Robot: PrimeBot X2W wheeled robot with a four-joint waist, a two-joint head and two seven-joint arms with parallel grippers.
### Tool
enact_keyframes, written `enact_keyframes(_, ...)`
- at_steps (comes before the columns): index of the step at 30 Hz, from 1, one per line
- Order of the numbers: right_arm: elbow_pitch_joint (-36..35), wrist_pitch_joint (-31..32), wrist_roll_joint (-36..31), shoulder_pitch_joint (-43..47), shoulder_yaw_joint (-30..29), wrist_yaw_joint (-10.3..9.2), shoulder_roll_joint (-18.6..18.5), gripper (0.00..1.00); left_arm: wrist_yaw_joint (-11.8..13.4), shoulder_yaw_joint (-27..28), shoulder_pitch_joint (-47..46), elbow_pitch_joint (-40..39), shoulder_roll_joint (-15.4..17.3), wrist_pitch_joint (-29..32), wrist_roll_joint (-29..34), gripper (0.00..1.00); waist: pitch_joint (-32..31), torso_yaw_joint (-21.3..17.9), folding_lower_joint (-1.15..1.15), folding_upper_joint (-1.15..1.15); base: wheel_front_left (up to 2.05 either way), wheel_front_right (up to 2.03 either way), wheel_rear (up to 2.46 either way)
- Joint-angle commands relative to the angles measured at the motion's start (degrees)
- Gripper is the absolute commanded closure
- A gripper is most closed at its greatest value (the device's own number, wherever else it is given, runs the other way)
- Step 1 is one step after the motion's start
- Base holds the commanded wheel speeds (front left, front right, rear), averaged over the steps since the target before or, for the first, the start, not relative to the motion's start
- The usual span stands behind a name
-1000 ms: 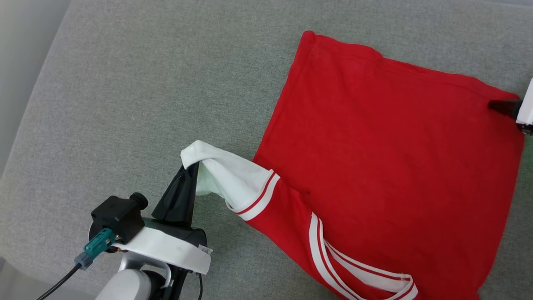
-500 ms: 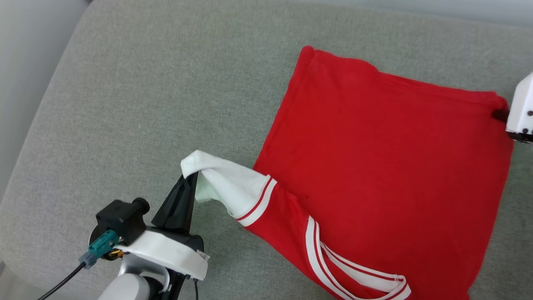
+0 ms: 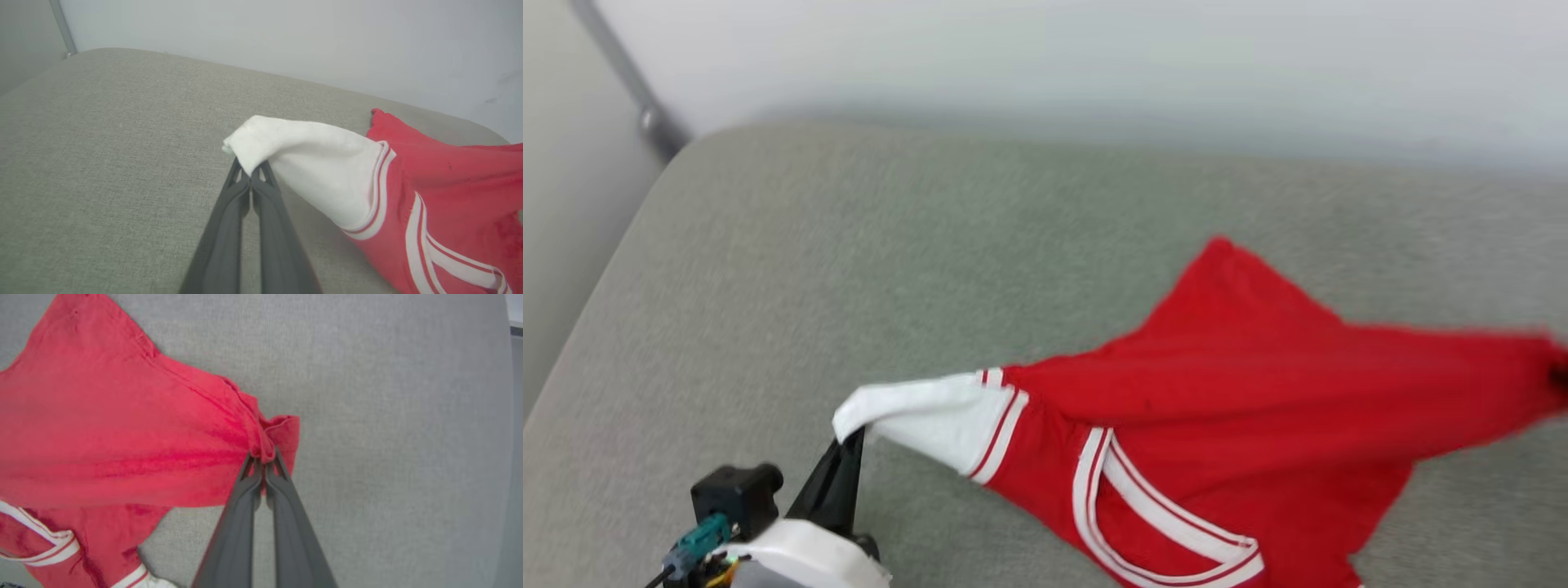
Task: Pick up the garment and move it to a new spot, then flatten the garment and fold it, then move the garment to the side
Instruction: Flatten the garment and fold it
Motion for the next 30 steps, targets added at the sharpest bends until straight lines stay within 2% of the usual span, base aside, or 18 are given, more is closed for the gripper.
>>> enact_keyframes(1, -0.8, 0.6, 0.2, 2.8, -0.2, -0.03, -0.3, 1.00, 0.4, 0.2, 1.0, 0.2, 0.2, 0.1, -0.2, 1.00, -3.4, -3.3, 0.01, 0.00, 0.00, 0.00, 0.00)
enact_keyframes(3, -3.5, 1.8, 1.1, 9.5, -0.7, -0.04, -0.9, 1.00, 0.6, 0.5, 2.1, 0.9, 0.5, 0.1, -0.7, 1.00, -4.8, -4.7, 0.01, 0.00, 0.00, 0.00, 0.00)
enact_keyframes(5, -5.7, 2.8, 2.0, 16.2, -1.7, -0.04, 0.1, 1.00, 1.0, 0.9, 3.3, 1.4, 0.8, 0.0, -1.2, 1.00, -5.9, -6.1, 0.01, 0.00, 0.00, 0.00, 0.00)
enact_keyframes(8, -8.4, 2.9, 2.4, 25.1, -2.5, -0.04, 1.9, 1.00, 1.7, 1.6, 4.6, 1.9, 1.0, -0.1, -1.8, 1.00, -6.8, -7.8, 0.01, 0.00, 0.00, 0.00, 0.00)
enact_keyframes(11, -9.3, 2.4, 3.1, 31.9, -3.0, -0.03, 5.3, 1.00, 1.9, 1.8, 5.0, 2.2, 1.1, 0.2, -2.1, 1.00, -6.9, -8.9, 0.01, 0.00, 0.00, 0.00, 0.00)
enact_keyframes(12, -9.5, 2.1, 3.2, 33.3, -3.0, -0.04, 6.1, 0.91, 2.0, 1.8, 4.9, 2.3, 1.3, 0.3, -2.1, 1.00, -6.8, -9.2, 0.01, 0.00, 0.00, 0.00, 0.00)
enact_keyframes(13, -9.5, 1.1, 3.4, 34.1, -3.3, -0.04, 7.2, 0.61, 1.9, 1.8, 4.8, 2.5, 1.4, 0.5, -2.1, 1.00, -6.7, -9.4, 0.01, 0.00, 0.00, 0.00, 0.00)
enact_keyframes(14, -9.6, 0.1, 3.6, 34.9, -3.5, -0.03, 8.1, 0.00, 1.8, 1.7, 4.6, 2.5, 1.4, 0.6, -2.1, 1.00, -6.6, -9.6, 0.01, 0.00, 0.00, 0.00, 0.00)
enact_keyframes(19, -11.1, -8.4, 3.4, 34.7, -4.1, -0.03, 10.2, 0.00, 2.2, 1.5, 4.1, 2.3, 1.8, 1.2, -2.0, 1.00, -6.4, -10.1, 0.01, 0.00, 0.00, 0.00, 0.00)
enact_keyframes(26, -11.5, -28.9, 2.1, 28.0, -2.7, -0.03, 9.5, 0.00, 2.2, 1.1, 2.5, 1.2, 2.2, 1.9, -1.3, 1.00, -4.7, -9.7, 0.01, 0.00, 0.00, 0.00, 0.00)
enact_keyframes(30, -9.3, -34.8, 2.4, 23.0, 0.3, -0.03, 8.9, 0.00, 1.7, 0.7, 0.4, 0.5, 2.3, 2.2, -0.9, 1.00, -2.0, -8.5, 0.01, 0.00, 0.00, 0.00, 0.00)
